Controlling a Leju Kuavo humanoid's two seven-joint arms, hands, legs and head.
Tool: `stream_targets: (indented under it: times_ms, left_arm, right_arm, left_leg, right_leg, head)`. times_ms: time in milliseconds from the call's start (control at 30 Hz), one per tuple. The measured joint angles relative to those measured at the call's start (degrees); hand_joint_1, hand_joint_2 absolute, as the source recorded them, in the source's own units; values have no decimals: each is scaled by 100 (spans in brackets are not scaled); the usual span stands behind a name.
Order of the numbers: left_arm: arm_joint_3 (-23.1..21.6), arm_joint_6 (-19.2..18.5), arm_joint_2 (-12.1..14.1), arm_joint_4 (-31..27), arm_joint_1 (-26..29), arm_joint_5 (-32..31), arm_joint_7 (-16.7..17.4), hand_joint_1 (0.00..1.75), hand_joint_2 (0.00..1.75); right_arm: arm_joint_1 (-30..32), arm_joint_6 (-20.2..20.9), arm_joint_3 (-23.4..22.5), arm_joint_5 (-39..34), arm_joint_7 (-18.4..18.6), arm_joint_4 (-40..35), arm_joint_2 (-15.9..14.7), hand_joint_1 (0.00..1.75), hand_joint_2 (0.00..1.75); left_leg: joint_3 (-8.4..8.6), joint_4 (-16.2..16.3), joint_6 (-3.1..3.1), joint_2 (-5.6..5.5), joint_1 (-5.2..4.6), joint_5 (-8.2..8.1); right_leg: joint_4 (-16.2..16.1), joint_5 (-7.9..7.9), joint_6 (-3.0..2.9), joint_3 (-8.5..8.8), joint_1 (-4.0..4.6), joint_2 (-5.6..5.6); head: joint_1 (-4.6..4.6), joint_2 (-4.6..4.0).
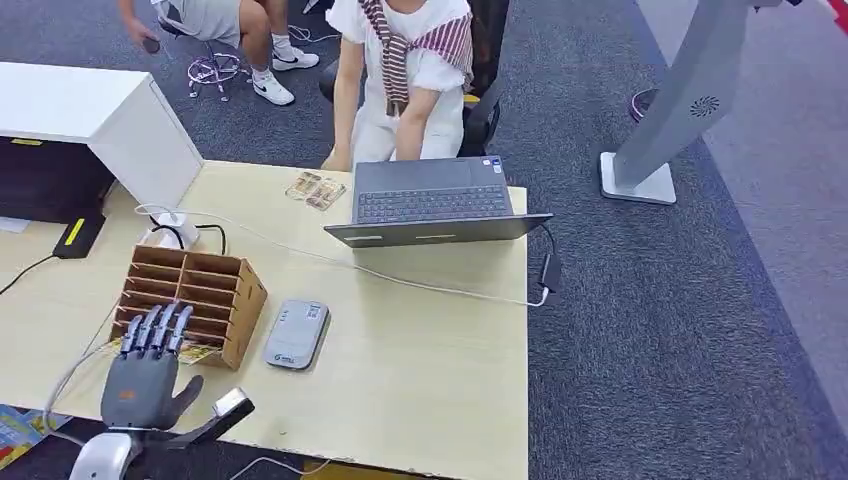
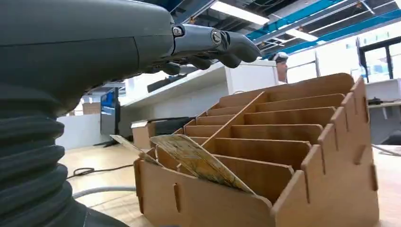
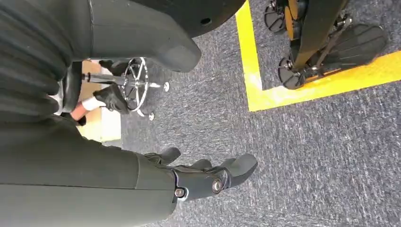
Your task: Pass the card to the sensor for recognition and then transmit it.
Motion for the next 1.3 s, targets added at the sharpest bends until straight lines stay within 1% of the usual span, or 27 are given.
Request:
stream_targets:
  times_ms: [300, 667, 700, 733, 1033, 1300]
  left_arm:
    - [171, 15, 13, 232, -175, 35, -4, 0, 175]
    - [343, 42, 31, 442, -217, 68, -50, 0, 175]
    - [346, 44, 31, 453, -217, 68, -55, 42, 175]
    - [346, 48, 31, 464, -217, 66, -63, 175, 175]
    - [350, 118, 13, 525, -212, 133, -275, 175, 175]
    - [350, 39, -33, 409, -121, 57, -284, 175, 175]
  right_arm:
    - [-3, 0, 37, 94, 11, 0, 0, 0, 175]
    - [-5, 0, 59, 103, 11, 0, 0, 0, 175]
    - [-5, 0, 59, 103, 11, 0, 0, 0, 175]
    - [-5, 0, 59, 105, 11, 0, 0, 0, 175]
    - [-5, 11, 61, 188, 2, 0, -2, 0, 175]
    - [-3, 28, 61, 162, -35, 0, -2, 0, 175]
  left_leg:
    - [-1, 0, 0, -1, 0, 0]
    - [-1, 0, 0, -1, 0, 0]
    - [0, 0, 0, -1, 0, 0]
    - [-1, 0, 0, -1, 0, 0]
    - [-1, 0, 0, -1, 0, 0]
    - [0, 0, 0, 0, 0, 0]
  right_leg:
    - [0, 0, 0, 0, 0, 1]
    - [0, 0, 0, 0, 0, 0]
    - [0, 0, 0, 0, 0, 0]
    - [0, 0, 0, 0, 0, 0]
    - [0, 0, 0, 0, 0, 0]
    - [0, 0, 0, 0, 0, 1]
  head:
    - [-2, 0]
    - [0, 0]
    - [-2, 0]
    - [-2, 0]
    - [-2, 0]
    - [-2, 0]
